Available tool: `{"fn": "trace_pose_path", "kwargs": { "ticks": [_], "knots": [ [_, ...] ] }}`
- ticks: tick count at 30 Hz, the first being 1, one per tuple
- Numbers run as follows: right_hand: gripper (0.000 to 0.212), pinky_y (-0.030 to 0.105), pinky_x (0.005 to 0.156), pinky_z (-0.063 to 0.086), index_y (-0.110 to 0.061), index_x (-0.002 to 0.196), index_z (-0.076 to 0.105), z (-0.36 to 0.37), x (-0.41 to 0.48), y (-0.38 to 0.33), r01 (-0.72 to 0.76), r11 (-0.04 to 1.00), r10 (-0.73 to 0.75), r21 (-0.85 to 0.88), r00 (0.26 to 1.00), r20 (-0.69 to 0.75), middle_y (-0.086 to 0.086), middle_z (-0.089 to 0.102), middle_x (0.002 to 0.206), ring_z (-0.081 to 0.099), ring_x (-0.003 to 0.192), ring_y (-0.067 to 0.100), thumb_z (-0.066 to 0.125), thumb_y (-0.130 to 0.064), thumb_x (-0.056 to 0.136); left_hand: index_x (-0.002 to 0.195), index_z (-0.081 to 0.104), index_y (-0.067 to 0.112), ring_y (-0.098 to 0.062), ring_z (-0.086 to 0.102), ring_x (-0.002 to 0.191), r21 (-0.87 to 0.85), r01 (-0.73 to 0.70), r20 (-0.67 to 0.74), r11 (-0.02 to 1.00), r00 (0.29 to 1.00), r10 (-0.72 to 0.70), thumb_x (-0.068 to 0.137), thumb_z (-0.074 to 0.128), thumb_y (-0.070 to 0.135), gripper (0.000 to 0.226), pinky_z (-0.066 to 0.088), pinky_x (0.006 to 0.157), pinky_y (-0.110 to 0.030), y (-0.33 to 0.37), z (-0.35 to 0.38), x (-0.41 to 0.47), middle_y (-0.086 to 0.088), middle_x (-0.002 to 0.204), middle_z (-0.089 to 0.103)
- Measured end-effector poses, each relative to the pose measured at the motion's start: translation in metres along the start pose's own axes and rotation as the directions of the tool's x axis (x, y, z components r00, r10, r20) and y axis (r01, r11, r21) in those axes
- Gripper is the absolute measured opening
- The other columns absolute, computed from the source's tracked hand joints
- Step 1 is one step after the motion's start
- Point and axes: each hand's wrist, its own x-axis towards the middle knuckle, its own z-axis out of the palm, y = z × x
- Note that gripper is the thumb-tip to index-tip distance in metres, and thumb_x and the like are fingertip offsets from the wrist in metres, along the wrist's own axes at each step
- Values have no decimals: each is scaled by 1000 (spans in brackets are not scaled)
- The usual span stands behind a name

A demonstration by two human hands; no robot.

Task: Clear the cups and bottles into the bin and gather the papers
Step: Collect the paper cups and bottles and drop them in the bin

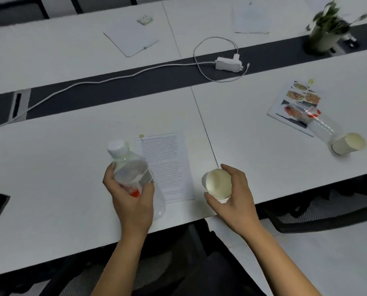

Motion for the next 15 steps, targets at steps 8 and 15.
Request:
{"fn": "trace_pose_path", "kwargs": {
  "ticks": [8, 15],
  "knots": [
    [85, 9, 93, 38, -42, 140, 40, -36, -106, 25, -143, 972, 196, 188, 934, -300, -35, 43, 129, 45, 121, -12, 87, -26, 71, 139, 34, 38, 4, 60, 108, -88, -2, 377, 996, 926, 35, 73, 69, 50, 76, 49, 86, -15, -18, 8, -63, 32, 115, 58],
    [73, 30, 97, 45, -44, 130, 48, -122, -211, 52, -219, 911, 404, 351, 654, -640, -29, 51, 125, 52, 116, -1, 88, -38, 69, 130, 36, 43, 9, 60, 100, -68, -118, 702, 991, 700, 131, 68, 60, 70, 72, 46, 75, -5, 30, 82, -135, 19, 118, 58]
  ]
}}
